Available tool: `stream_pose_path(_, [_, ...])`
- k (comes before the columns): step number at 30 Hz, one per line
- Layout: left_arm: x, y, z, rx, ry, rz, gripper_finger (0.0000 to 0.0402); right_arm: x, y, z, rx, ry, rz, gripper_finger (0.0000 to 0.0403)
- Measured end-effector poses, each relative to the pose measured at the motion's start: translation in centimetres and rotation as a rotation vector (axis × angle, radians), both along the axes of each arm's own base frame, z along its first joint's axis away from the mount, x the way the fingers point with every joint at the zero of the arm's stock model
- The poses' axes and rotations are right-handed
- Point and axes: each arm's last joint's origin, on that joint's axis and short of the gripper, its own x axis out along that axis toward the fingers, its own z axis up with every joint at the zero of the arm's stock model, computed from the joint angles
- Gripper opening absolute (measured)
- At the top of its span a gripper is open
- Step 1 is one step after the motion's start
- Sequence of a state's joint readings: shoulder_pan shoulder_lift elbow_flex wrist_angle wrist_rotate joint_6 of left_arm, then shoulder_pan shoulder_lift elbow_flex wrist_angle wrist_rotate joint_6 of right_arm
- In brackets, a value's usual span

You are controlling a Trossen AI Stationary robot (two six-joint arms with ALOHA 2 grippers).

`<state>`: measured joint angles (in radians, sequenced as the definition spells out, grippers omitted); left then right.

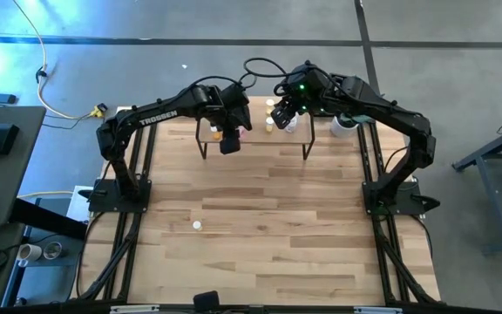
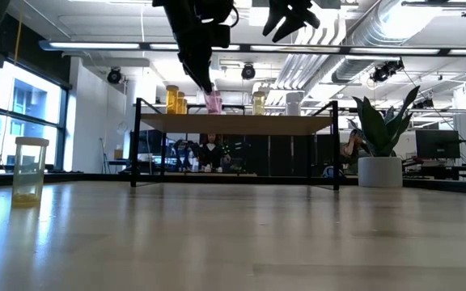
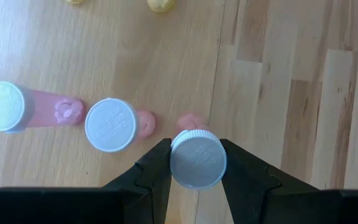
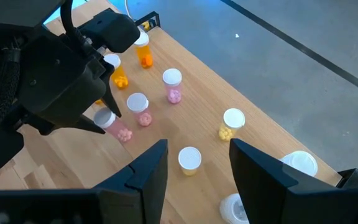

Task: Pick and place medicine bottles onto shelf by color
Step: Put the pink pill bottle on the shelf aligned with the other pink pill bottles

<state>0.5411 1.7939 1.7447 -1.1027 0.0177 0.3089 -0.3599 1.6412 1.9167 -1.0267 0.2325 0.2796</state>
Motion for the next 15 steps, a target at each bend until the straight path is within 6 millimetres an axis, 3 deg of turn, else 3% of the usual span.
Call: stream_pose_path(15, [0.00, 0.01, -0.01, 0.003, 0.002, 0.001, 0.0134, 0.01, 0.02, 0.00, 0.000, 0.000, 0.001, 0.0163])
